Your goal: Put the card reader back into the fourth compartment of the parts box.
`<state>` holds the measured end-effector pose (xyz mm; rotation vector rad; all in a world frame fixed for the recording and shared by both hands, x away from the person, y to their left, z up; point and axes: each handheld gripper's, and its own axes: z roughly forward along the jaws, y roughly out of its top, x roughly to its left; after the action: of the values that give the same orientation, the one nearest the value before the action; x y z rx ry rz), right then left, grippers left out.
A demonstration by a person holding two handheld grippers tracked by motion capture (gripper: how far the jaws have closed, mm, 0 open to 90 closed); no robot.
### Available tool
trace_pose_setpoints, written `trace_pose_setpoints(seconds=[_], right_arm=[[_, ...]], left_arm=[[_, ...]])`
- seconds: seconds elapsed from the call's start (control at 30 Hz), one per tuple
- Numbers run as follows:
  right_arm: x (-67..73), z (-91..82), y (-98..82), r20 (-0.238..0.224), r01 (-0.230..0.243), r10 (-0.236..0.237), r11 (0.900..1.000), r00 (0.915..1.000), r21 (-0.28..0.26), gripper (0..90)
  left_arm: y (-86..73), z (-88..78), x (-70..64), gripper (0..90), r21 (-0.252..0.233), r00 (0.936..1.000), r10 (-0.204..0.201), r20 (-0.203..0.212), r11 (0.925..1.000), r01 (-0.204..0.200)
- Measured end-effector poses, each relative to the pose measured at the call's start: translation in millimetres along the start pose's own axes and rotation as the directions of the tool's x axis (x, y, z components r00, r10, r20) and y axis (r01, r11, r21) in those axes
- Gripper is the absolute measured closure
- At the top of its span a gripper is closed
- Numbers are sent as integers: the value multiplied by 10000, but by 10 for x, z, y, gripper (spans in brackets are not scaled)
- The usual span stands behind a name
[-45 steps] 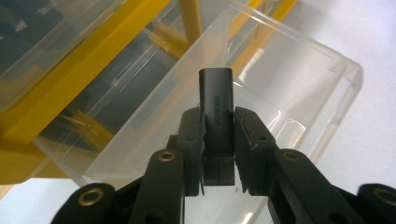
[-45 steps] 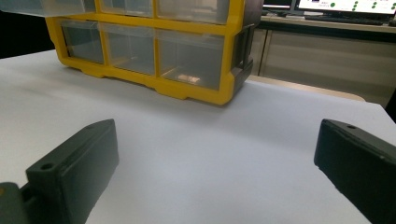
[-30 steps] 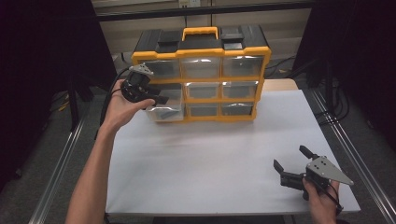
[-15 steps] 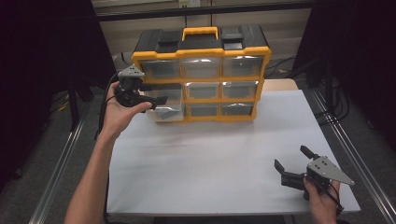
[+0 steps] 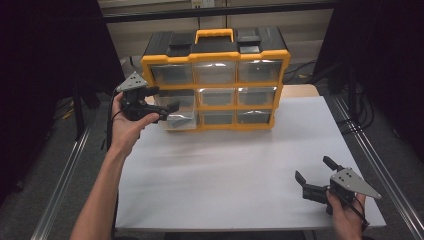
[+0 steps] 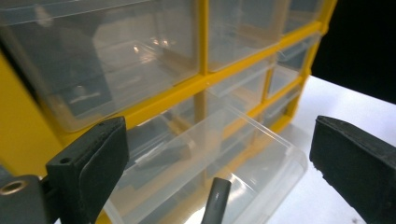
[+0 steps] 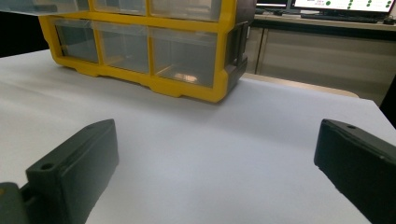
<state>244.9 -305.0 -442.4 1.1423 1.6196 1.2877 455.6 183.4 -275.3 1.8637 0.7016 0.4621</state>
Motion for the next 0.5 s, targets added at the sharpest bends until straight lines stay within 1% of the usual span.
trace_pose_setpoints(seconds=[0.1,0.2,0.23,0.27,0.3,0.33,0.4,0.47,0.5], right_arm=[[-1,-1,1,13,-30,30,10000,10000,38,1],[4,5,3,-30,-32,32,10000,10000,52,1],[7,5,4,8,-8,8,10000,10000,56,1],[11,8,6,-12,-11,11,10000,10000,22,1],[14,9,9,11,24,-24,10000,10000,17,1],[14,9,9,11,24,-24,10000,10000,17,1],[21,9,14,57,38,-39,10000,10000,56,1],[33,13,17,8,52,-52,10000,10000,11,1],[37,12,17,-34,66,-65,10000,10000,32,1]], left_arm=[[-52,-1,-16,41,-267,9998,-106,-187,9996,101],[-104,-36,-39,34,-487,9991,-143,-411,9987,123],[-121,-53,-50,33,-559,9985,-147,-531,9984,118],[-137,-75,-65,33,-564,9971,-140,-742,9984,98],[-173,-121,-103,32,-710,9946,-128,-1032,9975,54],[-173,-121,-103,29,-710,9946,-128,-1032,9975,54],[-218,-175,-120,23,-951,9959,-160,-886,9954,75],[-252,-218,-145,22,-1047,9924,-123,-1225,9945,-6],[-273,-242,-156,21,-1064,9908,-182,-1344,9943,38]])
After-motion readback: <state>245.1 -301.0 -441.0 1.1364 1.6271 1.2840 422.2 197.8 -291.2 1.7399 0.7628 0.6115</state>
